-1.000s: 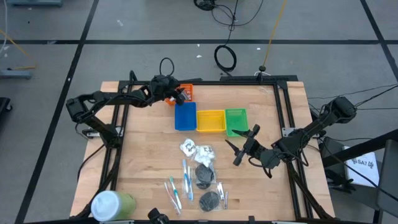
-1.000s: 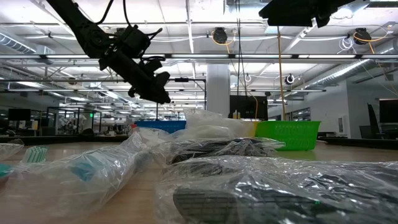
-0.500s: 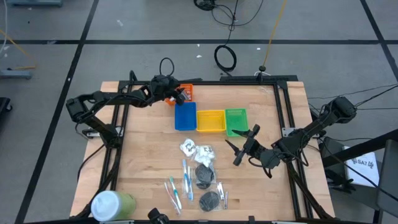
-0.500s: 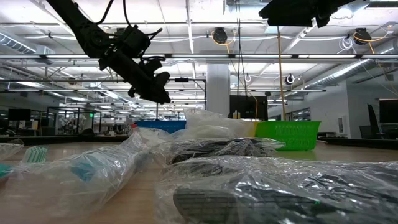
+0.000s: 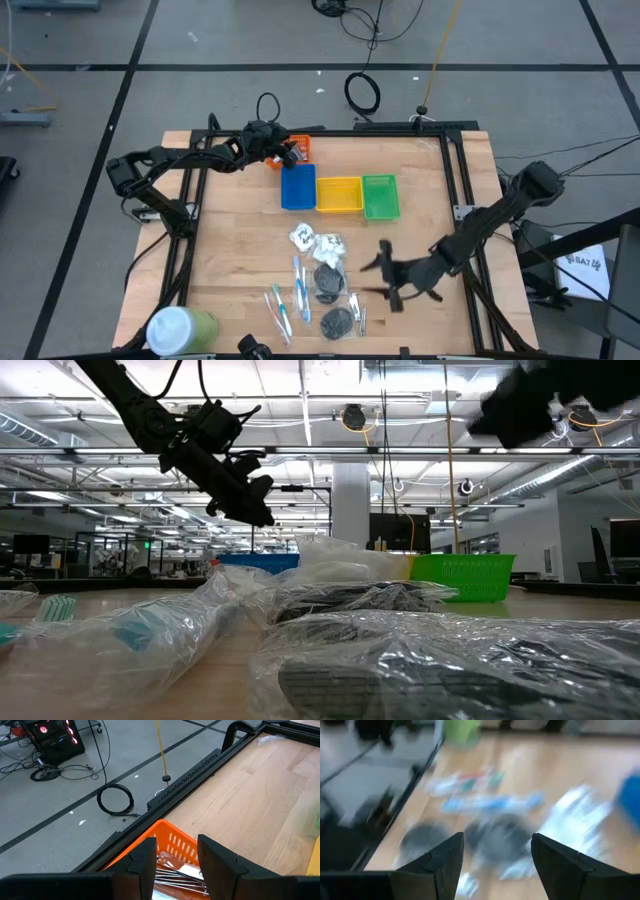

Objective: Pick & Place Travel size toiletries
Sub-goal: Put the bottom nail cutter into the orange basket

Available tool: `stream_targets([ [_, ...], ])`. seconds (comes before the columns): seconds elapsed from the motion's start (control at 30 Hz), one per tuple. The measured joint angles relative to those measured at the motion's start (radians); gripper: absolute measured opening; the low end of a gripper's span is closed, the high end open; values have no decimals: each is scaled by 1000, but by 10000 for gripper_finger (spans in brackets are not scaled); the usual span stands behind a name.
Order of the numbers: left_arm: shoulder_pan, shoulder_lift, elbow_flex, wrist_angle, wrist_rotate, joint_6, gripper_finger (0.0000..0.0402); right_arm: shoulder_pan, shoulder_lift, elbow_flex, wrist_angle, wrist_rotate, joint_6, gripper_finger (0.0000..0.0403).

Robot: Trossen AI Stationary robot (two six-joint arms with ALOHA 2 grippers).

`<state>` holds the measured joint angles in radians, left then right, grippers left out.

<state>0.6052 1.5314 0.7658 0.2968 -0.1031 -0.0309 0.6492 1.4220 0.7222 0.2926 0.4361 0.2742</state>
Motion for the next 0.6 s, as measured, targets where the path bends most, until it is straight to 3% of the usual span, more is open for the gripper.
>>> stream_targets([
  [0.23, 0, 0, 0, 0, 0, 0, 141, 53, 211, 68, -27, -199, 142, 220],
  [0.37, 0, 0, 0, 0, 0, 0, 141, 70, 307, 153, -101, -258, 65, 220],
  [0.6, -1, 0, 0, 0, 0, 0, 141, 80, 411, 233, -162, -258, -58, 220],
])
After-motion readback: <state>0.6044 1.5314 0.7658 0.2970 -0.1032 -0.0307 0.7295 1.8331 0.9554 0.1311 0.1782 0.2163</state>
